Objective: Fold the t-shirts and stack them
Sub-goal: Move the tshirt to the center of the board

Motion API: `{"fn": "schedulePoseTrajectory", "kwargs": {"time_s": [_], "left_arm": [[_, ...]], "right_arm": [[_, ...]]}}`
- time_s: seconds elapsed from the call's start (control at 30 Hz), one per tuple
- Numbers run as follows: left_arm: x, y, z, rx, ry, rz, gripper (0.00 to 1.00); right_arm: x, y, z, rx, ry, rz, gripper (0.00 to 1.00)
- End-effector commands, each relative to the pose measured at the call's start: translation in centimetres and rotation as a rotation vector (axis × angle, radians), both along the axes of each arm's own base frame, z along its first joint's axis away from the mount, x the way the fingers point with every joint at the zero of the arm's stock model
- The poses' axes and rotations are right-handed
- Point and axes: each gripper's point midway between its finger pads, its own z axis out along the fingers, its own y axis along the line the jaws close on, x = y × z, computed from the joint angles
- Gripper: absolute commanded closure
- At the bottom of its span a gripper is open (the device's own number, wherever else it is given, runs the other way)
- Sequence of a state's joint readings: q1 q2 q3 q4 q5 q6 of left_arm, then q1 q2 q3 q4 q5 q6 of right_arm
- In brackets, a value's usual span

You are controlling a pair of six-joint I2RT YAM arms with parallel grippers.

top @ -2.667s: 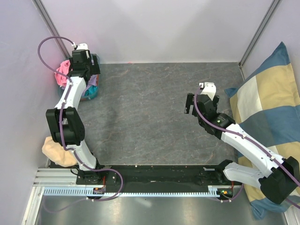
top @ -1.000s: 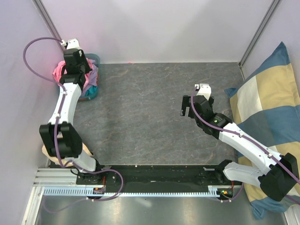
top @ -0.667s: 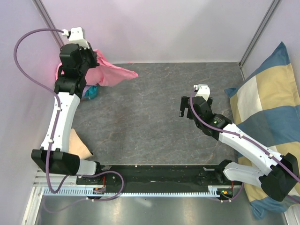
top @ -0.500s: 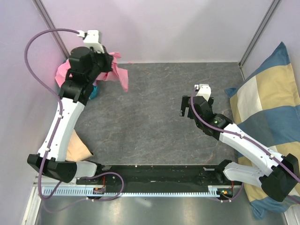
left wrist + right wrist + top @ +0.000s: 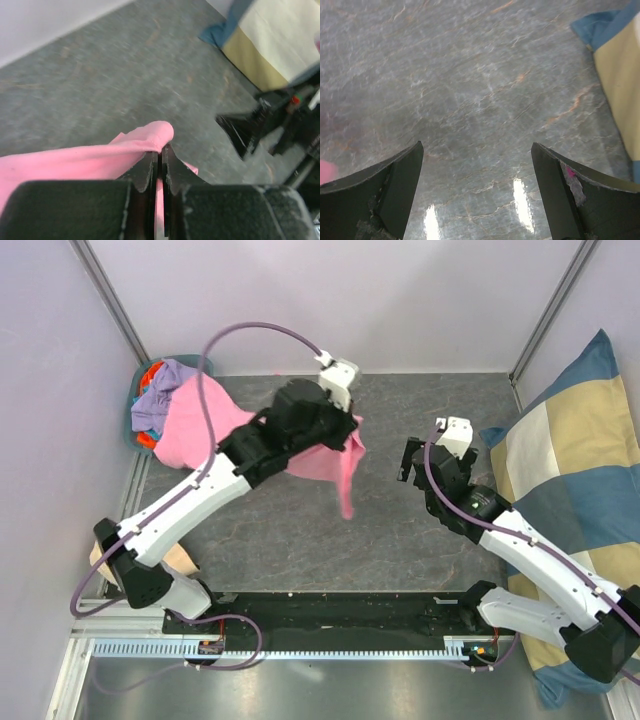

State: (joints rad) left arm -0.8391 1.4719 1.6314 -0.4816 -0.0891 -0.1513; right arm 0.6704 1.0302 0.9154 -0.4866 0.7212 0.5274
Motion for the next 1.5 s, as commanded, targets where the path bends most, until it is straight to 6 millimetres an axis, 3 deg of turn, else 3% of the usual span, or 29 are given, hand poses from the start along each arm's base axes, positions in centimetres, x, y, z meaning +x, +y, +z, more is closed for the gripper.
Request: {"fn": "schedulePoseTrajectory", "kwargs": {"time_s": [0.0, 0.27, 0.43, 0.6, 0.63, 0.67, 0.7, 0.83, 0.87, 0.97, 1.2, 1.33, 1.37, 1.43, 1.47], "left_arm": [[-2.6, -4.2, 0.3, -0.049, 0.009, -0.048, 0.98], [-7.8, -8.0, -5.9, -0.043, 0.124, -0.130, 0.98], [-9.6, -8.1, -9.8, 0.000, 0.181, -0.128, 0.98], [-10.9, -7.5, -11.9, -0.022, 0.229, -0.132, 0.98], [-11.2, -7.2, -12.7, -0.011, 0.243, -0.134, 0.96], [-11.4, -7.2, -12.7, -0.015, 0.248, -0.141, 0.79], [-11.5, -7.1, -12.7, -0.020, 0.251, -0.139, 0.70], [-11.6, -5.4, -11.7, -0.048, 0.227, -0.096, 0.38], [-11.5, -4.9, -11.6, -0.052, 0.217, -0.083, 0.22], [-10.9, -2.7, -10.9, -0.062, 0.173, -0.012, 0.13], [-10.3, 1.7, -13.0, -0.048, 0.169, 0.139, 0.11], [-10.7, 3.8, -13.8, -0.089, 0.196, 0.209, 0.12], [-10.9, 4.2, -14.1, -0.101, 0.213, 0.226, 0.12], [-11.2, 5.6, -14.6, -0.106, 0.219, 0.254, 0.14], [-11.5, 6.4, -15.0, -0.101, 0.235, 0.272, 0.15]], "right_arm": [[-0.1, -1.7, 3.5, 0.011, -0.085, -0.093, 0.02], [-0.7, -3.0, 5.0, 0.023, -0.122, -0.147, 0.02], [-0.9, -3.3, 5.4, 0.024, -0.128, -0.149, 0.02], [-0.9, -3.1, 4.9, 0.010, -0.106, -0.142, 0.02], [-0.9, -3.1, 4.8, 0.009, -0.104, -0.143, 0.02], [-0.8, -3.0, 4.8, 0.010, -0.103, -0.142, 0.02], [-0.8, -3.0, 4.7, 0.010, -0.100, -0.143, 0.02], [-0.7, -2.7, 4.3, 0.013, -0.089, -0.136, 0.02], [-0.7, -2.6, 4.2, 0.012, -0.086, -0.134, 0.02], [-0.6, -2.4, 3.5, 0.001, -0.063, -0.122, 0.02], [0.0, -0.8, 1.7, -0.010, -0.001, -0.067, 0.02], [1.5, 2.6, 0.1, 0.001, 0.040, 0.063, 0.02], [2.2, 3.6, -1.4, -0.033, 0.082, 0.097, 0.02], [3.9, 5.6, -0.9, -0.022, 0.074, 0.143, 0.02], [5.0, 6.9, -2.3, -0.048, 0.108, 0.178, 0.02]]}}
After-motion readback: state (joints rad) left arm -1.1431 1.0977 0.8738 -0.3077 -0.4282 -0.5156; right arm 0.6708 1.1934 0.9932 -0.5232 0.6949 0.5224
